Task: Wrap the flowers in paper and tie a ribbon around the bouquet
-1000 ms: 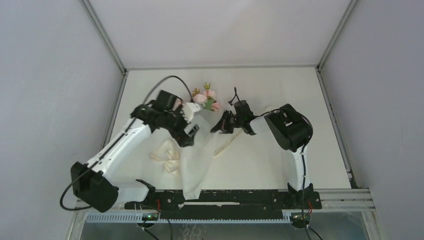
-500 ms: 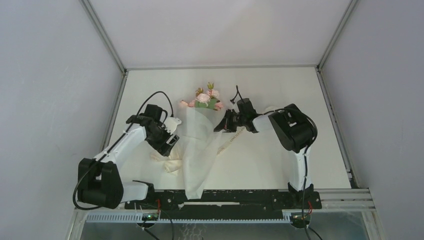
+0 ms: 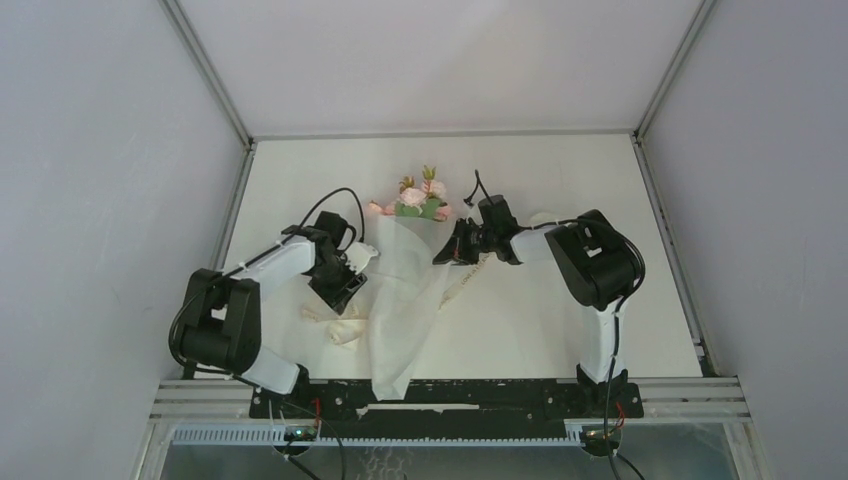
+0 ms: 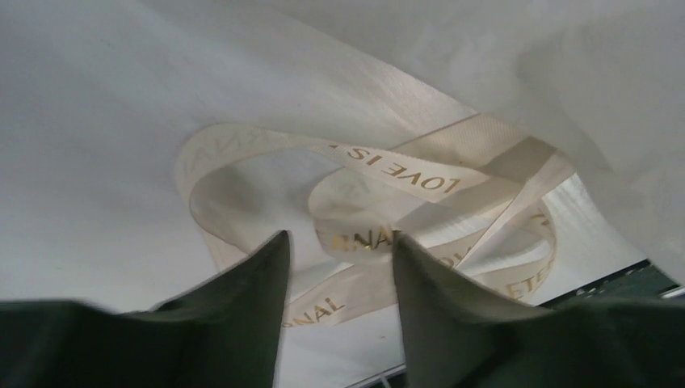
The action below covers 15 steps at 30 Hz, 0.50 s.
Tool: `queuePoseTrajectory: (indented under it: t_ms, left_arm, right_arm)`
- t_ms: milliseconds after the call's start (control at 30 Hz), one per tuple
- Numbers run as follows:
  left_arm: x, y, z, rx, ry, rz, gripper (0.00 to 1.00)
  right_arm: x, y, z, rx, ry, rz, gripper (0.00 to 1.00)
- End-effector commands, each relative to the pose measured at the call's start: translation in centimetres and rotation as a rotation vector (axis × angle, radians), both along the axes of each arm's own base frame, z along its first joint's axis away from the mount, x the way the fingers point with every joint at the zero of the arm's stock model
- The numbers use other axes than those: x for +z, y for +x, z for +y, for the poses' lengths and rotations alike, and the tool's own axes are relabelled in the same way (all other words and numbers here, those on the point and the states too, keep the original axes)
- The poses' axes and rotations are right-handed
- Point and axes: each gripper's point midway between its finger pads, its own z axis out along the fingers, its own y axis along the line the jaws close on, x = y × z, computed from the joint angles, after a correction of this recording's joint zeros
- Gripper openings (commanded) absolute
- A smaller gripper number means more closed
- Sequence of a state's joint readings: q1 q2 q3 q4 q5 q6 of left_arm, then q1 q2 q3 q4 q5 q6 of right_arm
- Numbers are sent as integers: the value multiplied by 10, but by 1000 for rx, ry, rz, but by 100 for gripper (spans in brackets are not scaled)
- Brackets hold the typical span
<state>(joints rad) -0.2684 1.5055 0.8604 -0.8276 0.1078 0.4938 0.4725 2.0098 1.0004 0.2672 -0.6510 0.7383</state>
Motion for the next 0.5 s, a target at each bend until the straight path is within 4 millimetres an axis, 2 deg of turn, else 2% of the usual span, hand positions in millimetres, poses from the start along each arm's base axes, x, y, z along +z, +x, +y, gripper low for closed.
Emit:
queuePoseTrajectory:
  t_ms: [0,100,167,233,333,400,467]
  left_arm:
    - [1,7,-8,-9,-24,-16,44]
    - [10,-3,-15,-33,-69,19,2]
    - [30,0,-18,-28,-94,-32,0]
    - [65,15,-20,-5,-119,-158,0]
    - [143,32,-25,8,-187,-391,0]
    - [192,33,-28,5,-234,-495,0]
    - [231,29,-32,-10,-274,-542,0]
  right_arm:
    - [19,3,-6,2,5,-69,0]
    - [18,5,-12,-11,8,-66,0]
    - [17,5,-16,-17,6,-66,0]
    - [17,4,-19,-19,0,-65,0]
    - [15,3,-24,-17,-19,-67,0]
    - [14,2,-28,-13,-32,-69,0]
    - [14,1,-31,-13,-37,-69,0]
